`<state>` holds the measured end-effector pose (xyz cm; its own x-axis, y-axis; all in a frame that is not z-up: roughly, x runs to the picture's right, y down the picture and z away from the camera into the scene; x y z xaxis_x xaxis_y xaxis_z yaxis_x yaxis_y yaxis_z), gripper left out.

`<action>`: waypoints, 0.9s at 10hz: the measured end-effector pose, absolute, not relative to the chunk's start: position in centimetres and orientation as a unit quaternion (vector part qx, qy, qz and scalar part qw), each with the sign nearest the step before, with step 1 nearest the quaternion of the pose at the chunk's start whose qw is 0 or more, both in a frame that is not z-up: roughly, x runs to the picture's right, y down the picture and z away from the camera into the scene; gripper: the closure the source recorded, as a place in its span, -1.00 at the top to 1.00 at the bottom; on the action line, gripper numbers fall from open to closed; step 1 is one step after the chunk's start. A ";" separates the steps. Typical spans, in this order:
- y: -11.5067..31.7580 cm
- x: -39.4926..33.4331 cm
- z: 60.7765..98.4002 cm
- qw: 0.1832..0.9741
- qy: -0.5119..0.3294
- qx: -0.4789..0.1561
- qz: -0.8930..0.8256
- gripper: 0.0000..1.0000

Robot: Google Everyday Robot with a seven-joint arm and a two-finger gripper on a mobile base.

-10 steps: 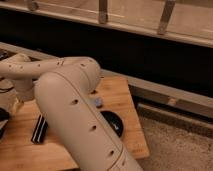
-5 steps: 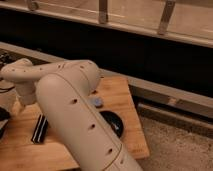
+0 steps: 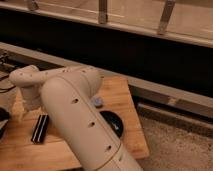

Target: Place the eraser in the ceramic cup

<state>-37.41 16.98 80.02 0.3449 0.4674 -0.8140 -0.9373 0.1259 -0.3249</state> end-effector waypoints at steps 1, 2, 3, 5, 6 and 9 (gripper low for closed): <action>17.5 -37.5 81.0 0.691 0.274 -0.438 0.505 0.82; 17.7 -37.6 81.3 0.688 0.274 -0.441 0.507 0.82; 17.7 -37.6 81.8 0.686 0.277 -0.443 0.507 0.82; 17.5 -37.4 82.9 0.681 0.281 -0.446 0.508 0.82; 17.4 -37.4 83.6 0.680 0.284 -0.448 0.507 0.82; 17.5 -38.6 85.2 0.679 0.295 -0.456 0.494 0.82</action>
<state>-38.60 17.46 85.16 0.3366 0.4018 -0.8516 -0.9404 0.0958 -0.3264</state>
